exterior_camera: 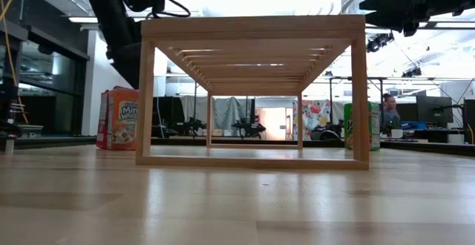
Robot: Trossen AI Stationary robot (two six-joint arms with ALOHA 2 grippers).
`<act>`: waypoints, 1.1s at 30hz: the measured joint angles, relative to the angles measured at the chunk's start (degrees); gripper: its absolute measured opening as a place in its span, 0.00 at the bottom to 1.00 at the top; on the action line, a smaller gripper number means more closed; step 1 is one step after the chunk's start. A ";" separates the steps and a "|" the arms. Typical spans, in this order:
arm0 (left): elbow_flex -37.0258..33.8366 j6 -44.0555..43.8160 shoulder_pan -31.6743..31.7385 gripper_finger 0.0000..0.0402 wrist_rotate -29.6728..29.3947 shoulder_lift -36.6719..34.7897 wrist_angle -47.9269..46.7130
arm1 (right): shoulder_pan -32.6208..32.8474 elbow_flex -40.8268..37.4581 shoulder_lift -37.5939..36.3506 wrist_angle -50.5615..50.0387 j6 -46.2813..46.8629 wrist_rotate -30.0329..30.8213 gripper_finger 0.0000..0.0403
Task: Stack cereal on shelf
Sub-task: Put the orange cereal box on the shelf aligned with the orange box
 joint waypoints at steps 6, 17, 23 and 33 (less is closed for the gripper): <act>-0.06 1.34 1.12 0.75 0.88 0.98 -0.56 | 0.01 0.00 -0.02 0.00 0.00 0.00 0.60; 0.02 2.11 2.64 0.75 4.50 3.22 -0.72 | 0.01 0.00 -0.02 -0.24 1.01 0.00 0.60; -0.13 2.28 2.64 0.71 6.33 3.34 -3.31 | 0.00 0.00 -0.01 -0.46 1.03 0.00 0.60; -0.11 1.90 2.64 0.62 4.83 4.46 -2.85 | -0.01 0.00 -0.02 -0.46 0.94 0.00 0.60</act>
